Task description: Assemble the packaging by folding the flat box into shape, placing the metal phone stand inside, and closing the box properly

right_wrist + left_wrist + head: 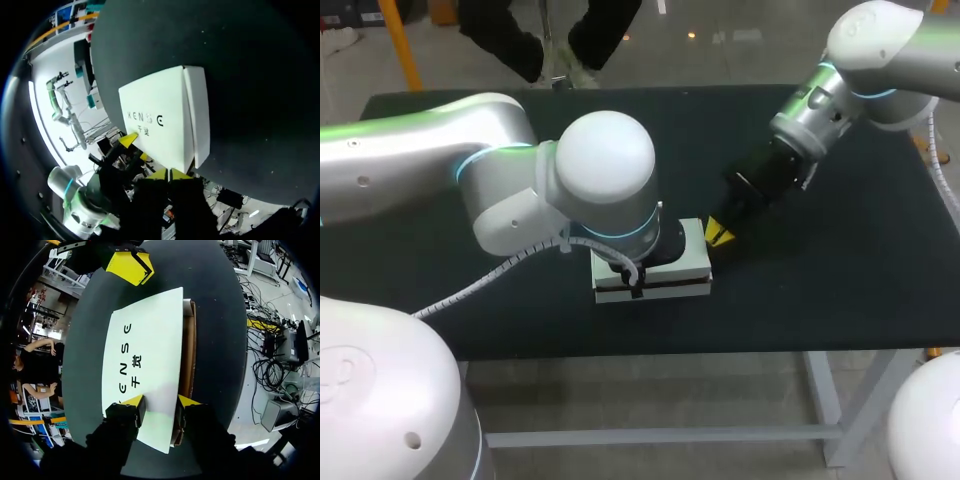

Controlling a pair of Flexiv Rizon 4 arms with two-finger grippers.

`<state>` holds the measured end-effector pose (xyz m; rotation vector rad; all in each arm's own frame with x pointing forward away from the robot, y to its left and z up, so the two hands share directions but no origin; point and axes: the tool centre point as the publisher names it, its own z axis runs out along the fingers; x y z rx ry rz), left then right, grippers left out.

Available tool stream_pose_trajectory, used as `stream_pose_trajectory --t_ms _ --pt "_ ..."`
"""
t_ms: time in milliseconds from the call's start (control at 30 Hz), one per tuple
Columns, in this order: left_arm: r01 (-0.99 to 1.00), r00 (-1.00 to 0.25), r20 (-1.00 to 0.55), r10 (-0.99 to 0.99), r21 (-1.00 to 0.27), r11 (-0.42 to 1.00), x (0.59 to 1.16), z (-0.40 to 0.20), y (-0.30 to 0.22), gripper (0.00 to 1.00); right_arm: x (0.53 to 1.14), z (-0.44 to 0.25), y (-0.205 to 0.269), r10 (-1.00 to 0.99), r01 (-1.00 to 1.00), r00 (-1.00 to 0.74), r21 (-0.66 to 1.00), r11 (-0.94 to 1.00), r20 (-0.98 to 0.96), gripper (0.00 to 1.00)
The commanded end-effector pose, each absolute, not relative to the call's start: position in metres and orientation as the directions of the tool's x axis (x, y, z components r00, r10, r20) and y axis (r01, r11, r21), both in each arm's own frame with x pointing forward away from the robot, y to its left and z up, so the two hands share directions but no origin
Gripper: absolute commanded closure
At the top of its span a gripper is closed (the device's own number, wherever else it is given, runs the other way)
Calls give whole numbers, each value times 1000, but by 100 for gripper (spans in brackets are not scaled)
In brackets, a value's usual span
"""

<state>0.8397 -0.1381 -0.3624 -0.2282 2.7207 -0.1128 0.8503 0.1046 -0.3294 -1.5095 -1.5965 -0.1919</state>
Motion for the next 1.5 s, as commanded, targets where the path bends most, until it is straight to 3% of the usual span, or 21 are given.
stream_pose_trajectory --t_ms 33,1500 --pt "-144 -904 -390 -175 -106 984 838 -364 -138 58 836 -324 107 727 894 122 -394 215 675 100" --pt "-140 -909 -383 -166 -95 986 832 -363 -136 55 823 -360 120 771 909 70 -358 212 634 100"
